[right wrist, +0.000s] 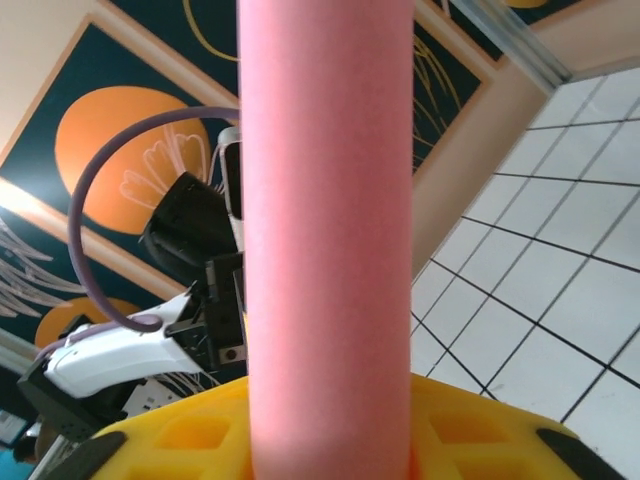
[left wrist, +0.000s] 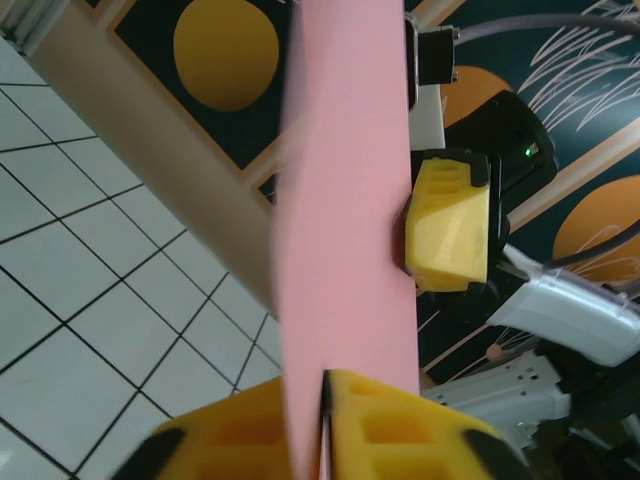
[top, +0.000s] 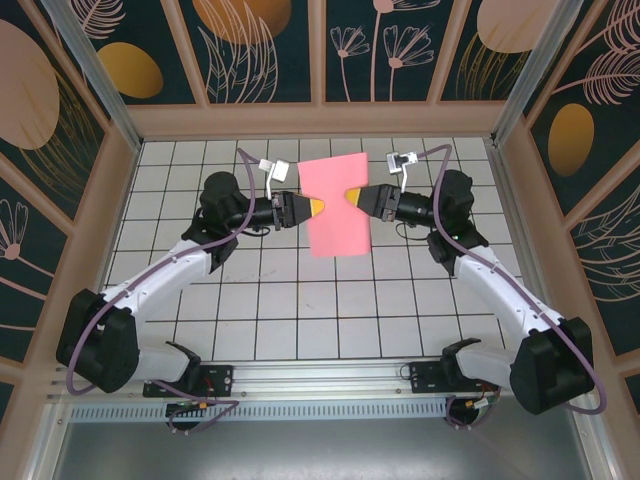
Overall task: Fold a paper plane with a square sheet of paper (fold left side to right side)
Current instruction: First fold in half a square sheet of paper at the center of the table.
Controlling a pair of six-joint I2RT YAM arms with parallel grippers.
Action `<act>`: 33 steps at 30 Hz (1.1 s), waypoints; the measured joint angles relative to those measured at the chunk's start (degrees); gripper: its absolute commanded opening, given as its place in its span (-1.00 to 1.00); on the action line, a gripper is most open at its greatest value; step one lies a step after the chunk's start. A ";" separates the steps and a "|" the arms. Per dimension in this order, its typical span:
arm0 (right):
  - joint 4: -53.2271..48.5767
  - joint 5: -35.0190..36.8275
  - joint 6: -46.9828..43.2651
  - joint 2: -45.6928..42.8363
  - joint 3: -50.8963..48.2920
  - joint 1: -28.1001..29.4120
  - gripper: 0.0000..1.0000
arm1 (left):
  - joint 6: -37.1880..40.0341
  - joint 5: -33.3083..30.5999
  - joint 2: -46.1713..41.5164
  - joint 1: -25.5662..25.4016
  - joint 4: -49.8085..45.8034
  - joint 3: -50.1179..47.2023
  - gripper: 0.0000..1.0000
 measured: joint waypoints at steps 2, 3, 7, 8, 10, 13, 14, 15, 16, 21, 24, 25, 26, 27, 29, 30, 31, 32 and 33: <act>-4.22 1.84 -2.29 0.00 0.28 -0.13 0.07 | 1.36 -0.39 0.07 0.00 -2.16 0.00 -1.00; -7.23 3.06 -3.87 0.00 0.50 -0.35 0.16 | 2.34 -0.92 0.20 0.00 -3.80 0.00 -1.00; -18.69 9.44 -9.94 0.00 1.18 -1.66 0.41 | 5.84 -3.41 1.38 0.00 -9.94 -0.76 -1.00; -22.23 12.07 -11.80 0.00 1.33 -1.97 0.47 | 6.49 -4.35 1.88 0.02 -11.47 -1.42 -1.00; -28.26 17.16 -14.69 0.00 1.46 -2.16 0.49 | 7.54 -6.19 3.26 0.09 -14.75 -2.62 -1.00; -35.82 23.76 -18.01 0.02 1.51 -2.16 0.51 | 8.87 -8.72 6.14 0.81 -19.12 -4.15 -1.00; -37.48 25.38 -18.69 0.17 1.44 -2.16 0.51 | 9.42 -9.51 7.28 1.25 -20.35 -4.44 -1.00; -38.32 26.51 -19.32 0.39 1.22 -2.16 0.51 | 10.16 -10.43 8.59 1.73 -21.68 -4.44 -1.00; -38.69 27.32 -19.71 0.66 0.79 -2.16 0.51 | 10.71 -10.91 9.49 2.08 -22.40 -4.42 -1.00; -39.65 30.45 -20.22 4.13 -2.36 -1.97 0.49 | 16.68 -13.70 18.10 3.61 -29.03 -0.02 -1.00; -39.71 31.39 -20.35 6.56 -3.32 -1.60 0.47 | 19.63 -14.67 22.67 4.07 -31.58 3.48 -1.00; -39.69 31.52 -20.35 7.37 -3.41 -1.40 0.44 | 20.59 -15.02 24.06 4.13 -32.46 4.70 -1.00; -39.60 31.67 -20.37 8.17 -3.41 -1.11 0.40 | 21.66 -15.37 25.57 4.20 -33.44 6.03 -1.00; -39.45 31.74 -20.37 8.66 -3.41 -0.90 0.37 | 22.45 -15.58 26.56 4.24 -34.07 6.88 -1.00; -38.69 31.85 -20.65 10.19 -3.41 -0.33 0.31 | 23.87 -16.22 28.11 4.24 -35.71 8.39 -1.00; -38.36 31.87 -20.68 10.97 -3.39 -0.09 0.29 | 24.41 -16.59 28.55 4.24 -36.41 8.87 -1.00; -38.10 31.85 -20.72 12.04 -3.26 0.09 0.29 | 24.90 -16.87 28.74 4.24 -37.00 9.18 -1.00; -37.90 31.85 -20.76 13.40 -2.95 0.37 0.27 | 25.40 -17.09 28.76 4.24 -37.66 9.40 -1.00; -37.86 31.85 -20.74 14.56 -2.54 0.57 0.24 | 25.75 -17.27 28.76 4.24 -38.10 9.62 -0.99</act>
